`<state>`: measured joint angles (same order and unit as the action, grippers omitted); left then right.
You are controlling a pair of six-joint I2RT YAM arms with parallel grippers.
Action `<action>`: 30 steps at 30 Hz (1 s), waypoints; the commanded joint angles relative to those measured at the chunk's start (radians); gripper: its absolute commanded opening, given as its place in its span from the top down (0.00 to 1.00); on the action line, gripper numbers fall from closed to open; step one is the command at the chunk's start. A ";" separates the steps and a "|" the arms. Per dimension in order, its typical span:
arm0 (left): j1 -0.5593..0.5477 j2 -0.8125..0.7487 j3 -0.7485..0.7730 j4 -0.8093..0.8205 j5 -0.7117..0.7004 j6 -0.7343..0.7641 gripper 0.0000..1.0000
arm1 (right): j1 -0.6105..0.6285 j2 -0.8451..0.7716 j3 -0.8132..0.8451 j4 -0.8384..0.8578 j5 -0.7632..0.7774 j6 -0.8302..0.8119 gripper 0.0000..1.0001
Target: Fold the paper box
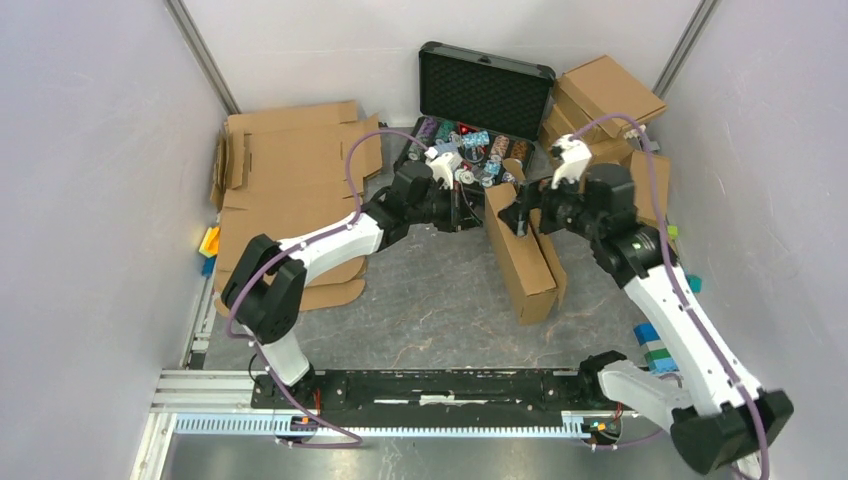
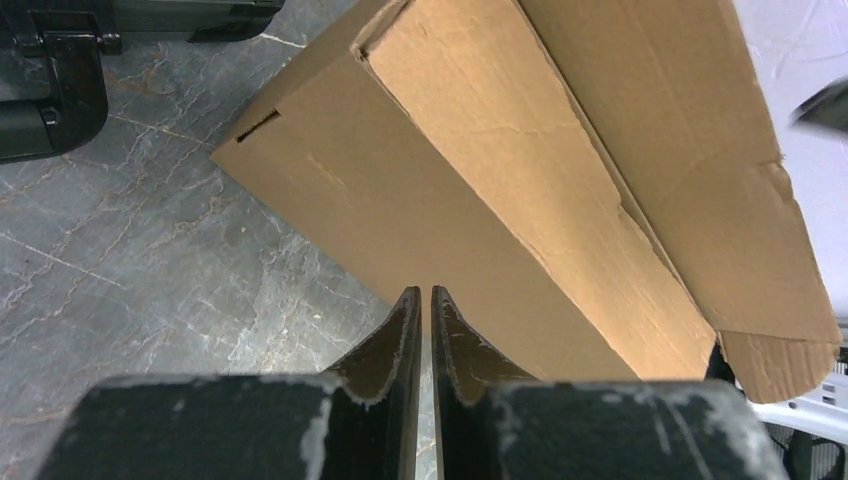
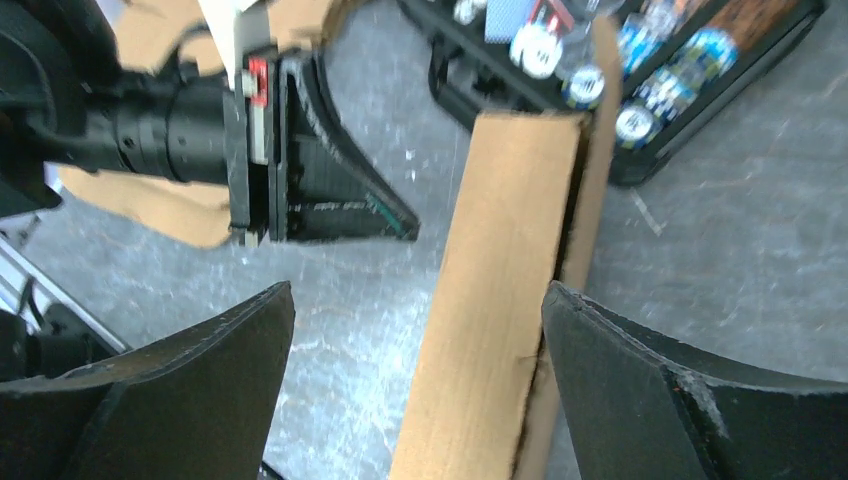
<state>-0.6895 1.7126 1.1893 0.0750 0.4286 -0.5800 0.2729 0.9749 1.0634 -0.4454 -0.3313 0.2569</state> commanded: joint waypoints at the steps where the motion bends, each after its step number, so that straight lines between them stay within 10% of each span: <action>1: 0.000 0.038 0.047 0.116 0.038 -0.042 0.87 | 0.161 0.083 0.079 -0.128 0.264 0.006 0.02; 9: -0.002 0.082 0.065 0.186 0.073 -0.094 0.87 | 0.340 0.196 0.196 -0.289 0.618 0.009 0.02; 30: -0.015 0.094 0.065 0.181 0.078 -0.078 0.89 | 0.344 0.116 0.196 -0.280 0.701 -0.052 0.02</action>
<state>-0.6983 1.8038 1.2190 0.2188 0.4820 -0.6430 0.6235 1.0710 1.2949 -0.7197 0.3061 0.2108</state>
